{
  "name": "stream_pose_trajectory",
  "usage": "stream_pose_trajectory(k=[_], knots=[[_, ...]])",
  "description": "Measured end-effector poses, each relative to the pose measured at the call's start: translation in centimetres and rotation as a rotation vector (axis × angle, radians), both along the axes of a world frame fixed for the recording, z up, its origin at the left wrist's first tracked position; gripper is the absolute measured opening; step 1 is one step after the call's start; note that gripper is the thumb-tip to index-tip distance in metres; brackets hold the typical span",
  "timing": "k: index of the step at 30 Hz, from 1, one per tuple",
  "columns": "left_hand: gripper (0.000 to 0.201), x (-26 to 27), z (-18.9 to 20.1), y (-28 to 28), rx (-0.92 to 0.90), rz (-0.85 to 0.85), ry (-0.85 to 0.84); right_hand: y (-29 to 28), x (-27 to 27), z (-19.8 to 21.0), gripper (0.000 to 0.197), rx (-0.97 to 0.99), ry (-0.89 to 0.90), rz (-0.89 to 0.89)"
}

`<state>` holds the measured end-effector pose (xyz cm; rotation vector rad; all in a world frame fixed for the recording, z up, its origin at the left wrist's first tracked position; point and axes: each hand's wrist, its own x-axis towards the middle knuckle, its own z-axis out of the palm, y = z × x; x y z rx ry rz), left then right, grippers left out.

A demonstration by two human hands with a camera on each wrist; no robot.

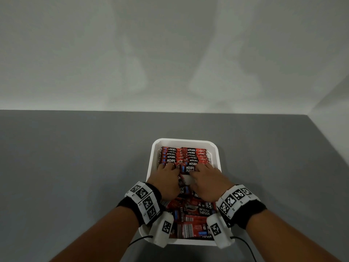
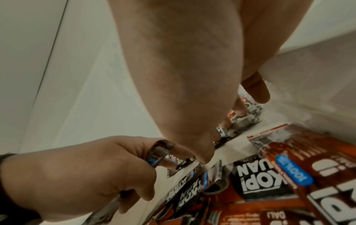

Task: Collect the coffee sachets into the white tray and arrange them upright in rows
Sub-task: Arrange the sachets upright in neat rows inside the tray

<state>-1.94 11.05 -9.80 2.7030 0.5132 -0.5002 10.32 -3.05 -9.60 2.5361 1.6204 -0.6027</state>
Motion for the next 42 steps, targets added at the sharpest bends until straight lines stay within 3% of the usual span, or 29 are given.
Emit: stream_pose_trajectory(k=[4,6,8,13,17,20,22,25,27,29,33,35,42], knots=[[0.042,-0.2,1.3,-0.1,-0.064,0.004,-0.044,-0.1,0.0,0.0,0.048,0.011,0.008,-0.013],[0.037,-0.3,2.0,0.0,-0.173,0.11,-0.065,-0.1,0.0,-0.1,0.047,0.03,0.022,-0.021],[0.025,-0.3,2.8,0.3,-0.371,0.277,-0.2,-0.1,0.2,0.2,0.046,0.054,0.099,-0.049],[0.031,-0.5,4.7,0.6,-0.997,0.725,-0.473,0.4,0.0,2.8,0.038,0.36,0.367,-0.222],[0.011,0.3,4.8,0.4,-1.225,0.824,-0.749,1.7,-1.4,5.2,0.029,0.56,0.791,-0.397],[0.004,0.5,5.0,0.1,-1.269,0.854,-0.845,2.3,-1.6,5.2,0.026,0.676,0.831,-0.465],[0.011,0.2,5.2,0.1,-1.277,0.865,-0.888,2.4,-1.3,5.3,0.018,0.716,0.801,-0.504],[0.027,-0.5,5.6,-0.1,-1.309,0.879,-0.86,2.4,-0.9,5.6,0.013,0.716,0.769,-0.529],[0.024,-0.8,5.8,-0.1,-1.328,0.894,-0.829,2.3,-0.7,5.5,0.012,0.717,0.769,-0.539],[0.013,-0.9,6.1,-0.1,-1.303,0.9,-0.811,2.3,-0.4,5.7,0.011,0.716,0.776,-0.546],[0.018,-1.3,5.8,0.3,-1.161,0.912,-0.78,2.6,-0.2,6.0,0.007,0.711,0.695,-0.522],[0.013,-1.5,5.7,0.5,-1.138,0.927,-0.782,3.0,0.3,6.0,0.007,0.667,0.62,-0.499],[0.023,-2.4,5.5,2.5,-1.084,1.195,-0.803,4.8,1.4,3.2,0.01,0.33,0.351,-0.381]])
